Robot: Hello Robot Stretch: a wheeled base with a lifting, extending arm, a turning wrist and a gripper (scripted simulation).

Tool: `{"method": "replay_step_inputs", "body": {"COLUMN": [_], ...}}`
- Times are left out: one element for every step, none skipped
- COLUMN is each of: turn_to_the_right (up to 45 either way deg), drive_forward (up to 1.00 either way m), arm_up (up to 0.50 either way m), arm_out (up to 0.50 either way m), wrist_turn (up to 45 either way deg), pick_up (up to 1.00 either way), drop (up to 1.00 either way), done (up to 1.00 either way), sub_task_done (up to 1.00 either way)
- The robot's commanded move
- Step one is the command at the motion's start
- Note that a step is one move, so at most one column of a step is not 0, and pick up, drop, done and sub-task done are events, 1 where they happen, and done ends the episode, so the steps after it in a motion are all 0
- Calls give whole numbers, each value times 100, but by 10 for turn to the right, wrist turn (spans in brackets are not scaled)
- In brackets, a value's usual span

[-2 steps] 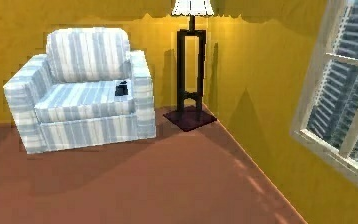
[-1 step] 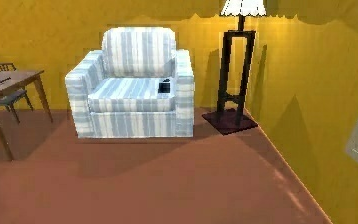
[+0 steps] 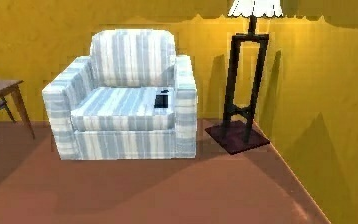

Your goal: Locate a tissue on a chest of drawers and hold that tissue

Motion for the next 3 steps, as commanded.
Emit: {"method": "replay_step_inputs", "body": {"turn_to_the_right": [-450, 0, -420], "drive_forward": [0, 95, 0], "arm_up": [0, 0, 0], "arm_out": [0, 0, 0], "wrist_turn": [0, 0, 0], "pick_up": [0, 0, 0], "drop": [0, 0, 0], "done": [0, 0, 0], "sub_task_done": [0, 0, 0]}}
